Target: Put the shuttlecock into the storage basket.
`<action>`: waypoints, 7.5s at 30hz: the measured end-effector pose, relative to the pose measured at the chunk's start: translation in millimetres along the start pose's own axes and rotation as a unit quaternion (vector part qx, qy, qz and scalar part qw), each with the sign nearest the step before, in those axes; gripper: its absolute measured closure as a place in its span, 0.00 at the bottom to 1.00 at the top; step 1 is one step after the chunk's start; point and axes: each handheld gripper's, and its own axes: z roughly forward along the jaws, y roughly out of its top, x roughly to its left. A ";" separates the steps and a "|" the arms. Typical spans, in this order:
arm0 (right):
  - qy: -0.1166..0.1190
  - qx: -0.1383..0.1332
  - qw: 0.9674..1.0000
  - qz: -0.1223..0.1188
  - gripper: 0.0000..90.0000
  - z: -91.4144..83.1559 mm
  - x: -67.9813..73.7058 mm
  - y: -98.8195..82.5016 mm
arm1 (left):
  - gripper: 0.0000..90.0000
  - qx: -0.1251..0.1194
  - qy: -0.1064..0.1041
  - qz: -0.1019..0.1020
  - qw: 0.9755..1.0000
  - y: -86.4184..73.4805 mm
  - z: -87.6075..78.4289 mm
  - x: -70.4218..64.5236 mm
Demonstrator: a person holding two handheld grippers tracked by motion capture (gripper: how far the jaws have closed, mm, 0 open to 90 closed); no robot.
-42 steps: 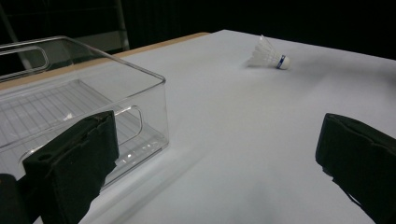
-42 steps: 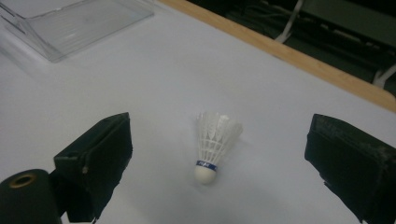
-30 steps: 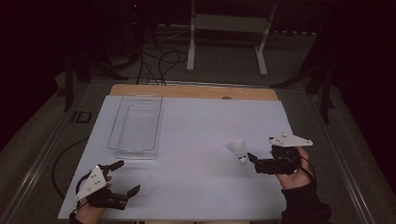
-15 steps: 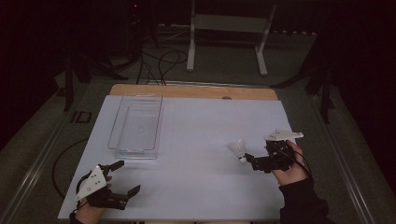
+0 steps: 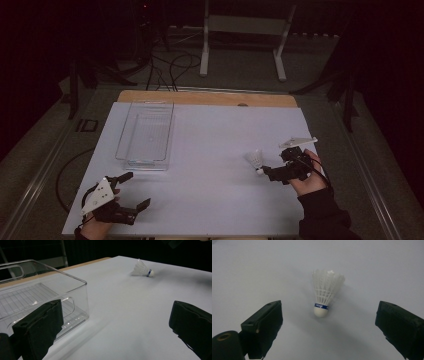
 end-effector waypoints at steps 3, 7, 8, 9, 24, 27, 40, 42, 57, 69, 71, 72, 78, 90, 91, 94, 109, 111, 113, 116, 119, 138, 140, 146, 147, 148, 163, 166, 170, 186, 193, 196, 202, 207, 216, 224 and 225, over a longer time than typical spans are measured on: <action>0.000 0.016 1.000 0.001 0.08 4.3 -0.4 -0.3 | 0.00 0.000 0.000 0.000 1.000 0.0 -0.1 -0.1; 0.008 0.030 0.999 0.008 0.08 8.9 -1.0 -0.6 | 0.00 0.000 -0.001 0.000 1.000 0.1 0.2 -0.3; 0.009 0.032 0.999 0.011 0.08 10.0 -0.9 -0.7 | 0.00 0.001 -0.001 0.000 1.000 0.1 0.2 -0.4; 0.009 0.035 0.999 0.015 0.08 11.1 -0.7 -0.6 | 0.00 0.001 -0.001 0.000 1.000 0.1 0.2 -0.4; 0.007 0.090 0.995 0.041 0.08 29.7 0.7 4.4 | 0.00 -0.001 -0.001 0.000 1.000 0.3 -0.1 -0.4; 0.007 0.100 0.994 0.044 0.08 32.6 0.2 4.9 | 0.00 0.000 -0.002 0.000 1.000 0.3 0.0 -0.6; 0.009 0.129 0.990 0.058 0.09 42.7 -5.7 7.6 | 0.00 0.000 -0.003 -0.001 1.000 0.2 0.0 -0.5; 0.010 0.133 0.989 0.061 0.09 44.2 -6.7 8.0 | 0.00 0.000 -0.003 -0.001 1.000 0.2 0.1 -0.5; 0.028 0.173 0.982 0.071 0.10 65.5 -10.4 11.7 | 0.00 0.000 -0.004 -0.001 1.000 0.1 0.1 -0.4; 0.025 0.201 0.978 0.048 0.16 79.8 -9.7 14.4 | 0.00 -0.001 -0.004 -0.002 1.000 0.1 0.0 -0.4; 0.024 0.205 0.977 0.045 0.19 82.0 -9.4 14.7 | 0.00 -0.001 -0.004 -0.002 1.000 0.2 0.1 -0.4; 0.026 0.209 0.977 0.043 0.19 83.6 -8.6 14.7 | 0.00 -0.001 -0.004 -0.001 1.000 0.1 0.1 -0.5; 0.028 0.223 0.974 0.038 0.29 91.7 -7.1 16.8 | 0.00 -0.001 -0.004 -0.001 1.000 0.1 0.0 -0.3; 0.014 0.252 0.966 0.046 0.55 104.8 -5.9 19.7 | 0.00 -0.002 -0.005 -0.003 1.000 0.0 -0.4 0.0; 0.013 0.254 0.966 0.049 0.55 105.3 -6.0 19.9 | 0.00 -0.001 -0.005 -0.003 1.000 0.0 -0.4 0.1; 0.018 0.259 0.964 0.052 0.58 106.9 -5.1 19.9 | 0.00 0.000 -0.004 -0.002 1.000 -0.2 -0.1 0.2; 0.024 0.279 0.960 0.024 0.73 106.9 -2.1 20.7 | 0.00 0.001 -0.005 -0.003 1.000 0.1 -0.1 -0.1; 0.030 0.285 0.958 0.003 0.73 106.0 -1.1 20.3 | 0.00 0.001 -0.005 -0.003 1.000 0.0 0.0 0.0; 0.035 0.291 0.956 -0.006 0.73 105.2 -0.6 19.8 | 0.00 0.001 -0.006 -0.004 1.000 0.0 0.1 0.0; 0.041 0.293 0.955 -0.013 0.73 103.2 -2.4 19.4 | 0.00 0.001 -0.006 -0.004 1.000 0.0 0.1 -0.1; 0.054 0.287 0.956 -0.018 0.73 99.9 -4.2 18.2 | 0.00 0.001 -0.005 -0.004 1.000 0.0 0.1 0.0; 0.114 0.276 0.944 -0.143 0.73 84.9 11.0 13.7 | 0.00 0.003 -0.007 -0.005 1.000 0.0 0.8 0.0; 0.121 0.277 0.940 -0.157 0.73 85.4 12.3 12.9 | 0.00 0.002 -0.006 -0.006 1.000 0.0 0.9 0.1; 0.132 0.285 0.930 -0.188 0.73 85.4 16.5 10.6 | 0.00 0.004 -0.007 -0.006 1.000 0.3 1.1 -0.1; 0.135 0.286 0.929 -0.192 0.73 84.9 17.1 10.3 | 0.00 0.003 -0.007 -0.006 1.000 0.3 1.2 -0.2; 0.141 0.286 0.927 -0.200 0.73 84.7 17.5 9.8 | 0.00 0.004 -0.007 -0.006 1.000 0.3 1.2 -0.3; 0.185 0.255 0.908 -0.277 0.73 74.6 31.0 9.6 | 0.00 0.010 -0.009 -0.005 1.000 2.4 2.4 -2.1; 0.190 0.244 0.903 -0.300 0.73 71.0 32.4 10.7 | 0.00 0.013 -0.010 -0.006 1.000 4.7 2.5 -3.3; 0.194 0.248 0.890 -0.329 0.73 67.5 34.9 10.3 | 0.00 0.025 -0.010 -0.005 1.000 8.6 3.6 -5.0; 0.215 0.250 0.869 -0.370 0.73 60.1 39.9 9.9 | 0.00 0.099 -0.025 -0.031 0.994 28.8 7.1 -0.3; 0.216 0.242 0.865 -0.381 0.73 55.2 42.3 11.8 | 0.00 0.122 -0.021 -0.018 0.992 54.8 4.6 4.5; 0.218 0.236 0.864 -0.388 0.73 53.2 42.7 13.3 | 0.00 0.118 -0.023 -0.020 0.993 67.8 4.4 6.9; 0.225 0.224 0.859 -0.402 0.73 48.5 48.0 15.0 | 0.00 0.100 -0.041 -0.006 0.994 91.2 7.0 5.7; 0.228 0.227 0.855 -0.408 0.73 50.6 51.1 15.7 | 0.00 0.109 -0.061 0.012 0.992 105.8 15.2 1.0; 0.244 0.223 0.847 -0.417 0.73 49.7 61.8 20.7 | 0.00 0.143 -0.083 0.018 0.986 118.9 38.1 -4.9; 0.256 0.210 0.840 -0.429 0.73 47.8 70.9 24.9 | 0.00 0.155 -0.094 -0.001 0.983 124.3 58.7 -4.3; 0.258 0.207 0.839 -0.432 0.73 47.5 71.7 25.3 | 0.00 0.156 -0.095 -0.005 0.983 125.4 60.7 -4.4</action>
